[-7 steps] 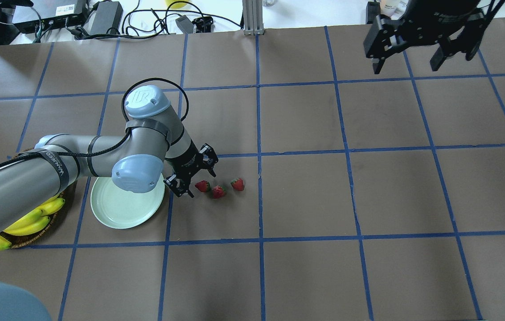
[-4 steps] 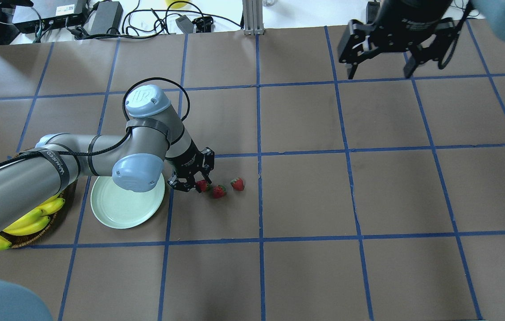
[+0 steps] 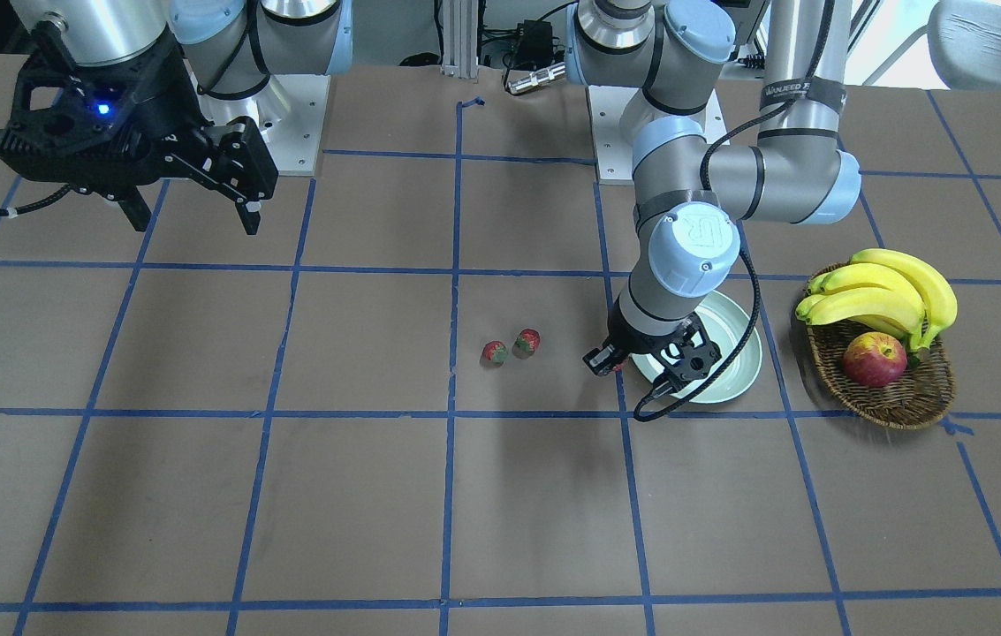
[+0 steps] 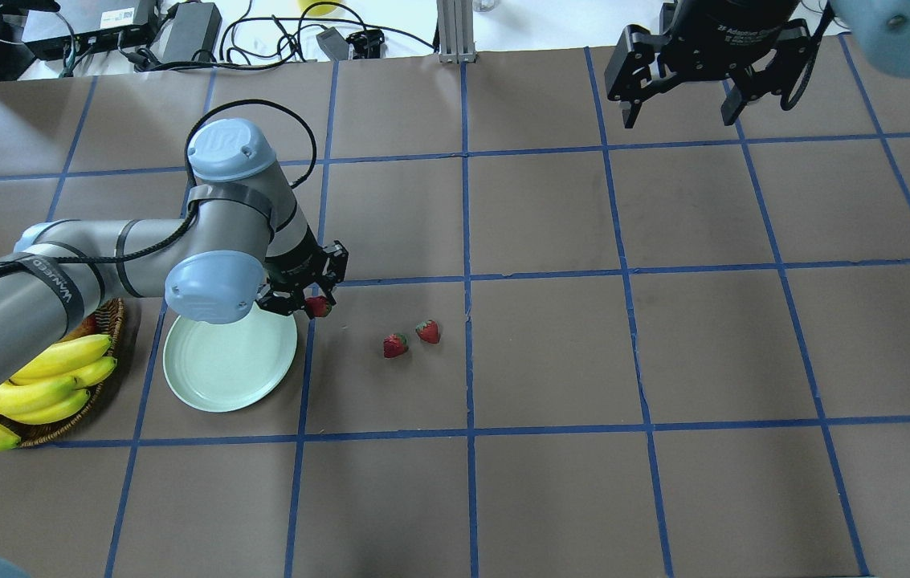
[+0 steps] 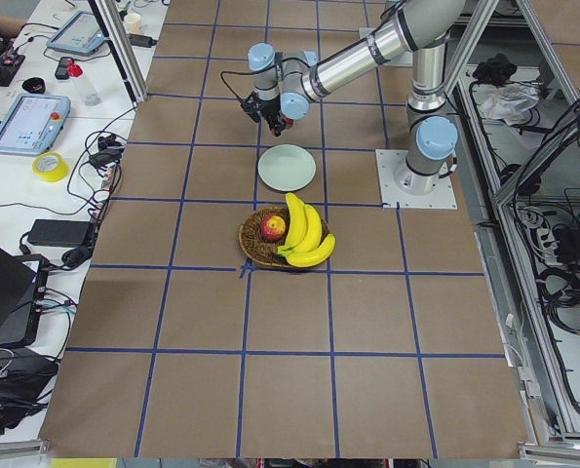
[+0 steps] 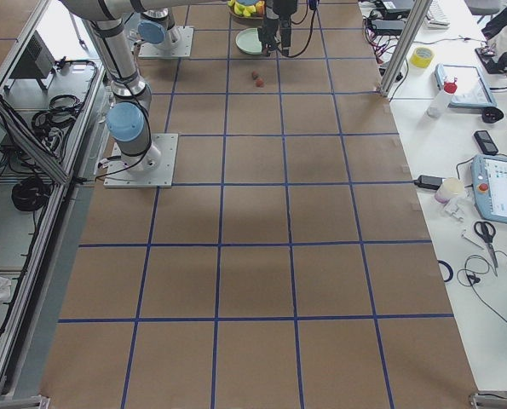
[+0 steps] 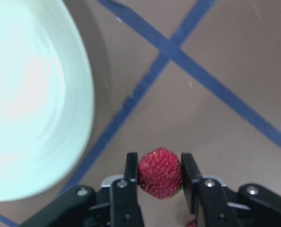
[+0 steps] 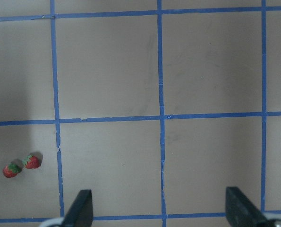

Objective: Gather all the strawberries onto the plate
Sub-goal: 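Carry the strawberry into the plate and open the left gripper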

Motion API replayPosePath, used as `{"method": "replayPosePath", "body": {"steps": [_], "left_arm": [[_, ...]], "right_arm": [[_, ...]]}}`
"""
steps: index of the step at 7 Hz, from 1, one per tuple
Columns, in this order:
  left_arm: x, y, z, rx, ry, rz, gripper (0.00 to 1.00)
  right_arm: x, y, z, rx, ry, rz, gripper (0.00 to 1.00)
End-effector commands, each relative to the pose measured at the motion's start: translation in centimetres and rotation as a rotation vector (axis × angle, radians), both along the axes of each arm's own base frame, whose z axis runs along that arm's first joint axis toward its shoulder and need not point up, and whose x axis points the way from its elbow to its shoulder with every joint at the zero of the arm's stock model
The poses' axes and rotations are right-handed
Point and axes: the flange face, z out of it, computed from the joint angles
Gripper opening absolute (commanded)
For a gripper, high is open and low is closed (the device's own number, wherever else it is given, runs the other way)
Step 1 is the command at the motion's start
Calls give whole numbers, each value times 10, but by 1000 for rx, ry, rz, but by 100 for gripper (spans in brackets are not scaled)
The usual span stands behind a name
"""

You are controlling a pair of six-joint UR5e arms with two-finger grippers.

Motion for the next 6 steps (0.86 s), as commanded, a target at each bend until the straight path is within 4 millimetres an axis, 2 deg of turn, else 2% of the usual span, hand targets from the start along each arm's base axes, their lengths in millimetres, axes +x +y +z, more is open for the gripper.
{"method": "replayPosePath", "body": {"steps": [1,2,3,4,6], "left_arm": [[59,2,22,56,-67,-126,0],[84,4,24,91,-53,-193,0],[107,4,20,109,-30,-247,0],[110,1,10,123,-14,-293,0],[118,3,2,156,-53,-296,0]], "right_arm": [[-4,6,-1,8,-4,-12,100],[-4,13,-7,19,-7,-5,100],[-5,30,-9,22,-8,-8,100],[-5,35,-9,19,-7,-10,100],[-5,35,-6,14,0,-13,100]]}}
